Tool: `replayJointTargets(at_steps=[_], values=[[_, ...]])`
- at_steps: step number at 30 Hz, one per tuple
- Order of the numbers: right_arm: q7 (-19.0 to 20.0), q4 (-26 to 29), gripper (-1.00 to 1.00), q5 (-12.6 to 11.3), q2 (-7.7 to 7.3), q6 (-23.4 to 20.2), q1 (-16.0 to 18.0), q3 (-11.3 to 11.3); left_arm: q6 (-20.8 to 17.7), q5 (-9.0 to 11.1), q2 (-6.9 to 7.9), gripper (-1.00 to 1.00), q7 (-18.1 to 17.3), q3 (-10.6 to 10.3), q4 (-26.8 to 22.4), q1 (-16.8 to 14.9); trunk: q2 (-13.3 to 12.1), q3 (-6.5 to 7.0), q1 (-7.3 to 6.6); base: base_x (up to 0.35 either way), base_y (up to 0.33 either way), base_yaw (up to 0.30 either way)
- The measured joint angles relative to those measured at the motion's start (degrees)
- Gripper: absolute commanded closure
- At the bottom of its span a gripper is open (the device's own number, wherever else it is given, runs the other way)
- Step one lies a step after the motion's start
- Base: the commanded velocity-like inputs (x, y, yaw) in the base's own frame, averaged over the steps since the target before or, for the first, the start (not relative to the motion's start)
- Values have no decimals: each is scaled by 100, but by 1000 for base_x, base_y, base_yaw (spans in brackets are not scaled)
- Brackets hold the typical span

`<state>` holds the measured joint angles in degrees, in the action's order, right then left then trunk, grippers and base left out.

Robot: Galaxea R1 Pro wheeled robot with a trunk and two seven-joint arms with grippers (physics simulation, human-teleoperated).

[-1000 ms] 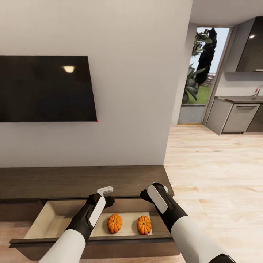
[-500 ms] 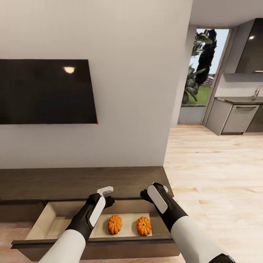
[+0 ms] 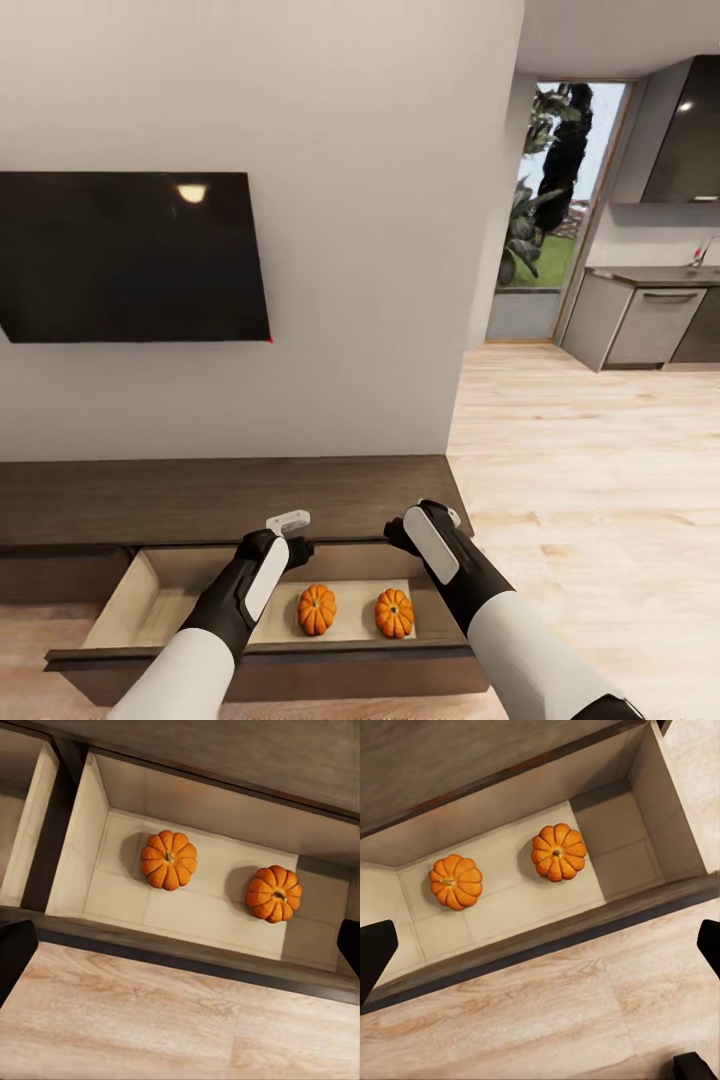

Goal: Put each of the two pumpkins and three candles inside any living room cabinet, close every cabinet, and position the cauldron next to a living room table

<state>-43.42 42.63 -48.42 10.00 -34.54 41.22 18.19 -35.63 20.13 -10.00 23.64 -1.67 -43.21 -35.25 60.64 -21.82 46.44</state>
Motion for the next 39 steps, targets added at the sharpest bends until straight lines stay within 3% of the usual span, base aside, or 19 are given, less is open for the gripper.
replayJointTargets(at_steps=[21, 28, 39], values=[[0, 13, -100, 0, 0, 8, 0, 0, -5, 0, 0, -100, -7, 0, -1, 0, -842, 377, -461, -2, 0, 0], [0, 18, -100, 0, 0, 8, 0, -8, -5, 0, 0, -100, -9, 7, -2, 0, -1123, 503, -615, -198, 44, 0], [0, 26, -100, 0, 0, 5, 0, -11, -5, 0, 0, -100, -38, 9, -3, 0, -1125, 503, -616, -44, 8, 0]])
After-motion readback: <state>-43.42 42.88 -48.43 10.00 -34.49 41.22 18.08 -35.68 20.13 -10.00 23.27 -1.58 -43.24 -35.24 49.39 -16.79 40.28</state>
